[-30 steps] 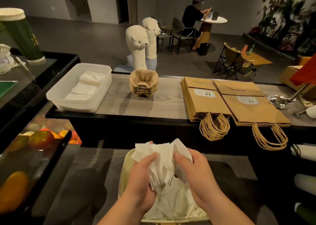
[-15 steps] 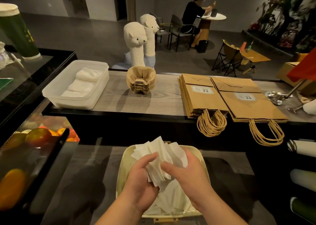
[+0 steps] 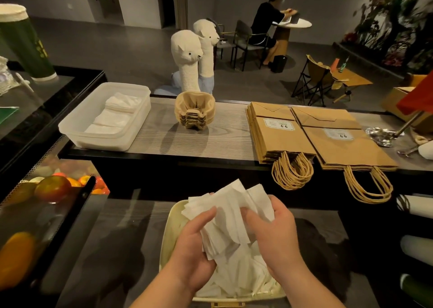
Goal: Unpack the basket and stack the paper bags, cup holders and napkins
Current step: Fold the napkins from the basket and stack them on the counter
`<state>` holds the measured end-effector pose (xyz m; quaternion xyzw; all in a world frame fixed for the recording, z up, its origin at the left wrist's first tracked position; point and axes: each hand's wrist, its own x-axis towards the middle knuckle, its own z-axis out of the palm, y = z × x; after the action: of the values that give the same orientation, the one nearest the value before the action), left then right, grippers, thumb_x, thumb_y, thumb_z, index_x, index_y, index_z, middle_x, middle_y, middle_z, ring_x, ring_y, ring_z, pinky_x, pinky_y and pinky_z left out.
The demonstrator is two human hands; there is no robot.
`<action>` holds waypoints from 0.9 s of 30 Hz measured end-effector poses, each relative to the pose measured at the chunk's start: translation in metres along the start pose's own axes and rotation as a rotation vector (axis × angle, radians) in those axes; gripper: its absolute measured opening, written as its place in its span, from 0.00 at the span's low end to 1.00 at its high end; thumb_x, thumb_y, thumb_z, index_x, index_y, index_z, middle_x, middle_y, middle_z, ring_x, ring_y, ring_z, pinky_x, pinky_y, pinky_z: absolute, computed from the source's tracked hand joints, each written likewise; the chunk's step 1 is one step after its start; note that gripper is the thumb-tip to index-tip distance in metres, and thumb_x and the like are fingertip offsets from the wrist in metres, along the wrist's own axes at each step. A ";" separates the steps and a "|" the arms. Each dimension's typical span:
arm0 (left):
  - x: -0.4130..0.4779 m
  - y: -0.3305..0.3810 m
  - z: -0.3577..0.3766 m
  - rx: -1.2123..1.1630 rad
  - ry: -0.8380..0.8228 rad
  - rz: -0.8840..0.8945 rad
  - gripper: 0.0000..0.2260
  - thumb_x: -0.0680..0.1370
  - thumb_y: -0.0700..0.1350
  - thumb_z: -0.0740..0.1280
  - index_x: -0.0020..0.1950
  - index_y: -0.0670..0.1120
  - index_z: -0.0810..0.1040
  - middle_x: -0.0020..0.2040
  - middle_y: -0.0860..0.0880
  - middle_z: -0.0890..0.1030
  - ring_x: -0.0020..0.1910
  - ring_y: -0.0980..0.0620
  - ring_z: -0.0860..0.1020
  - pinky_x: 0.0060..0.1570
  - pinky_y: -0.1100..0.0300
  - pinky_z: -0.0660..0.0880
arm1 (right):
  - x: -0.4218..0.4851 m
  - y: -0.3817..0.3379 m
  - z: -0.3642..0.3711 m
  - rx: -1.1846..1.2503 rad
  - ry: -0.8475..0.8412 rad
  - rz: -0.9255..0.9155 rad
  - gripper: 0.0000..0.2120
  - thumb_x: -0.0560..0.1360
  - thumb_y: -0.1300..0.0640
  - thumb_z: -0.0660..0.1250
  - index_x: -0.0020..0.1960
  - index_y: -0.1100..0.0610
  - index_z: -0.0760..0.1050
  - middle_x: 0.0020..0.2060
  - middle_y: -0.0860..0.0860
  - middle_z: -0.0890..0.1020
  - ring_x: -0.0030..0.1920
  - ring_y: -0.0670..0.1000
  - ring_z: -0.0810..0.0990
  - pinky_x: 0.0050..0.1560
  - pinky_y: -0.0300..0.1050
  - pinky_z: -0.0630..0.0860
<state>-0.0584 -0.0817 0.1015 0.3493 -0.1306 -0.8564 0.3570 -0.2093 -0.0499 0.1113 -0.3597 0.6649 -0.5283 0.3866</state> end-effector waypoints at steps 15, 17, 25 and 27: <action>0.008 -0.013 0.003 0.130 0.043 0.142 0.24 0.75 0.47 0.68 0.69 0.39 0.77 0.64 0.34 0.81 0.62 0.37 0.82 0.54 0.45 0.80 | -0.006 0.002 0.003 -0.206 0.156 -0.313 0.14 0.74 0.62 0.75 0.46 0.43 0.77 0.40 0.43 0.83 0.40 0.46 0.83 0.35 0.44 0.82; 0.006 -0.014 0.007 0.118 0.009 0.100 0.22 0.76 0.48 0.66 0.66 0.39 0.80 0.62 0.35 0.82 0.61 0.37 0.82 0.57 0.45 0.79 | -0.010 0.004 0.004 -0.225 0.048 -0.313 0.14 0.73 0.58 0.77 0.48 0.41 0.77 0.41 0.44 0.83 0.43 0.49 0.84 0.38 0.47 0.83; 0.003 0.000 0.002 -0.146 -0.060 -0.009 0.33 0.79 0.66 0.57 0.62 0.39 0.84 0.65 0.34 0.81 0.61 0.35 0.81 0.69 0.39 0.71 | -0.017 -0.012 0.003 0.135 -0.113 -0.104 0.10 0.67 0.55 0.81 0.41 0.53 0.80 0.42 0.53 0.85 0.46 0.54 0.85 0.47 0.51 0.82; 0.003 0.002 -0.002 -0.180 -0.111 -0.053 0.36 0.77 0.69 0.59 0.66 0.40 0.82 0.68 0.34 0.78 0.65 0.33 0.77 0.75 0.37 0.64 | -0.015 -0.020 -0.002 0.381 -0.070 0.059 0.10 0.66 0.57 0.78 0.45 0.55 0.81 0.42 0.59 0.85 0.43 0.60 0.85 0.46 0.57 0.81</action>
<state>-0.0577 -0.0845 0.0996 0.2708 -0.0634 -0.8919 0.3566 -0.2031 -0.0397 0.1327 -0.2786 0.5494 -0.6201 0.4858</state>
